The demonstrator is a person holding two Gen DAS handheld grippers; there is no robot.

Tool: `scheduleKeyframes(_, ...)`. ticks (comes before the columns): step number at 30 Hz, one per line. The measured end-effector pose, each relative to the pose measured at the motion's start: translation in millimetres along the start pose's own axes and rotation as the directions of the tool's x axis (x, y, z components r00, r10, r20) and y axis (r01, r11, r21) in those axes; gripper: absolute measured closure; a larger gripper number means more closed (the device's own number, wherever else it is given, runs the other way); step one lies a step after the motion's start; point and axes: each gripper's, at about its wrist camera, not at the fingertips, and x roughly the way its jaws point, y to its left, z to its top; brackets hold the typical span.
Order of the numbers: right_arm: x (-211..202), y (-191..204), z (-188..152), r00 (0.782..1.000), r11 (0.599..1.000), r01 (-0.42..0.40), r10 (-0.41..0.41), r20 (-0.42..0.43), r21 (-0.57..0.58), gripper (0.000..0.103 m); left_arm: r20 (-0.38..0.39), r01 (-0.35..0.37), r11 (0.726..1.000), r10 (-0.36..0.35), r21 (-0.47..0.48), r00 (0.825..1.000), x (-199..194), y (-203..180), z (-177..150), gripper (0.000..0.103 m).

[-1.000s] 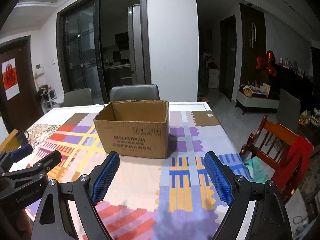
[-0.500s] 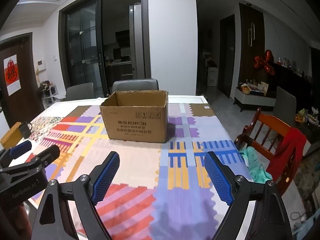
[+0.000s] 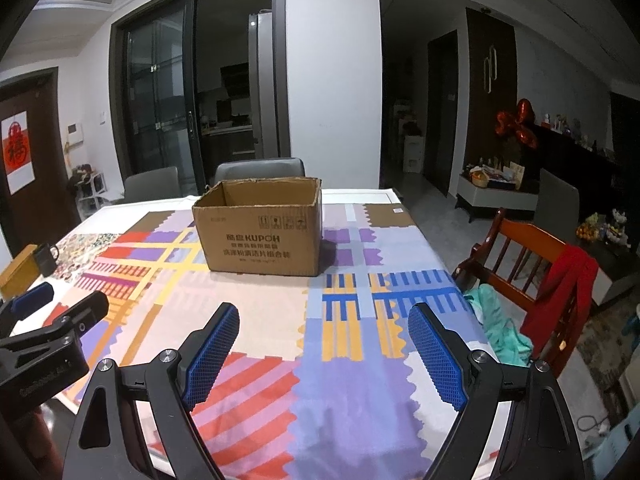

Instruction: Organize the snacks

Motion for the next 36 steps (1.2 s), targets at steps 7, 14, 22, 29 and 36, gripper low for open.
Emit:
scheduleKeyframes(7,-0.9,-0.5,-0.5,1.0,1.0,-0.001,0.001,0.0,0.0,0.016,0.0,-0.001,1.0,0.001,0.003,1.0,-1.3,1.4,-0.7,0.014)
scheduleKeyframes(14,-4.2,-0.5,0.0,1.0,1.0,0.0,0.0,0.003,0.008,0.016,-0.002,0.003,1.0,-0.003,0.009,1.0,-3.6,-1.3,-1.4,0.014)
scheduleKeyframes(22,-4.6,-1.0,1.3,1.0,1.0,0.0,0.0,0.004,0.006,0.016,-0.002,0.004,1.0,-0.004,0.006,1.0,-3.9,-2.6,-0.8,0.014)
scheduleKeyframes(29,-4.3,-2.1,1.8,1.0,1.0,0.001,-0.001,0.004,0.007,0.016,-0.002,0.004,1.0,-0.004,0.006,1.0,-3.6,-2.4,-0.7,0.014)
scheduleKeyframes(36,-4.5,-2.6,1.9,1.0,1.0,0.0,0.0,0.003,0.007,0.016,-0.003,0.003,1.0,-0.003,0.007,1.0,-3.6,-2.6,-1.0,0.014)
